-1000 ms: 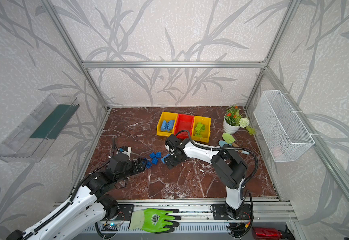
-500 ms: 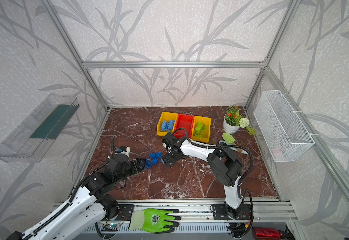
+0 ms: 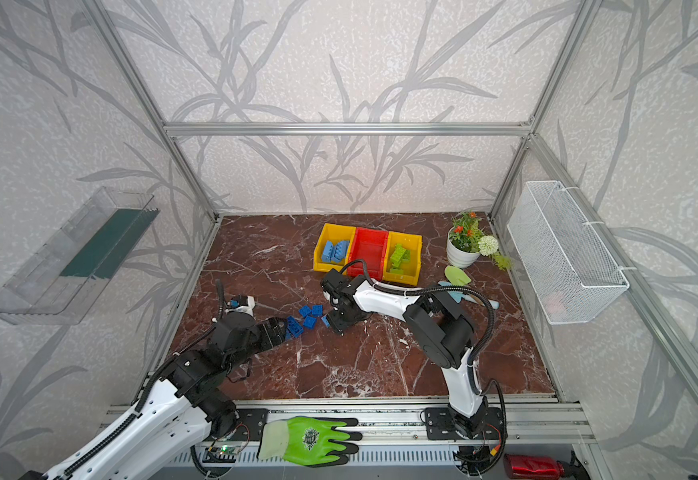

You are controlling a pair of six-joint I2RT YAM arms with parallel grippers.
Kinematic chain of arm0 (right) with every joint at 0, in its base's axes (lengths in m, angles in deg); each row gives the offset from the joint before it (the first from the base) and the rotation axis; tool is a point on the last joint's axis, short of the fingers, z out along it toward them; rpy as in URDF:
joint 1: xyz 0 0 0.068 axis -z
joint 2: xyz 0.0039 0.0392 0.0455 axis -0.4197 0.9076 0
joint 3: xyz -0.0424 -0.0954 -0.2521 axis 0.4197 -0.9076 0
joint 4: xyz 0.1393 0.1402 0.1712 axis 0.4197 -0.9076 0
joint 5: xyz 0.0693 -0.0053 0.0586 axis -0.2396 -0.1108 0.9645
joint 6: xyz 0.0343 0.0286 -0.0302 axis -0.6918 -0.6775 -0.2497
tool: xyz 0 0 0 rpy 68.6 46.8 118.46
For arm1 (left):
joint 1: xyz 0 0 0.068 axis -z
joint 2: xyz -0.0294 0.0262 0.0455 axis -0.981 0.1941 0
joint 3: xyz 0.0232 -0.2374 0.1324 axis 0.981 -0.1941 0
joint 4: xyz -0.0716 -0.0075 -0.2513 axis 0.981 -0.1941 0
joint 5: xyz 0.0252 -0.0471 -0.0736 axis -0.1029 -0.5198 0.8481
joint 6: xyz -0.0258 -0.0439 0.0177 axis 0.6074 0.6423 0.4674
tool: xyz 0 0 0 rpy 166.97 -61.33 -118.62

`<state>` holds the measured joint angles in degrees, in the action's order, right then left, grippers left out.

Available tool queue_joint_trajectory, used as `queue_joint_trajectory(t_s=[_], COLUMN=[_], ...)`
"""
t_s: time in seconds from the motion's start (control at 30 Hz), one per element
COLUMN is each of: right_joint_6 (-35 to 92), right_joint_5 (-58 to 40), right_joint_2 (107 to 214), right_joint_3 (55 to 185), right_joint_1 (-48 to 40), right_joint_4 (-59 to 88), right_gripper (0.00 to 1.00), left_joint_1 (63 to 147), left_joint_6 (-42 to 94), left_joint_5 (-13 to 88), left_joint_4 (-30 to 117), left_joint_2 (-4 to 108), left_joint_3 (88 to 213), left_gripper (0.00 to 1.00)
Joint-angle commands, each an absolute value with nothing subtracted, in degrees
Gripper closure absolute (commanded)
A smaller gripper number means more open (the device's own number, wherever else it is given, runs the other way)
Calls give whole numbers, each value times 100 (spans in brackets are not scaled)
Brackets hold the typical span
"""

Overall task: Sort the legos into containers by color
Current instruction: 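Close the right gripper on a light-blue 2x4 brick and lift it, then carry the light-blue brick into the farthest yellow bin and release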

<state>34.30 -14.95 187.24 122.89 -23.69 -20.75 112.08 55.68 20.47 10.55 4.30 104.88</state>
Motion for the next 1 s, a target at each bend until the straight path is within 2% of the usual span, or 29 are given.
queue_joint_trajectory(t_s=[0.0,0.27,0.43,0.67,0.97], right_joint_6=[3429,3506,3726,4097,4555], right_joint_5=[-1761,-2156,-2215,-2312,-2581], right_joint_2=[18802,18643,18924,19947,21872], right_joint_3=[12544,13440,14404,16279,19291], right_joint_1=[-2405,-2293,-2071,-1702,-1420], right_joint_4=[-2428,-3117,-3348,-3651,-4158], right_gripper=[42,45,45,45,45], left_joint_1=[11228,11213,11194,11042,10846], left_joint_6=[5622,5435,5315,5118,4972], left_joint_5=[1806,1917,1806,1725,1792], left_joint_4=[1031,1108,1153,1244,1328], left_joint_2=[381,1089,1591,2089,2905], left_joint_3=[10476,10867,11188,11539,12055], left_gripper=[11,11,11,11,11])
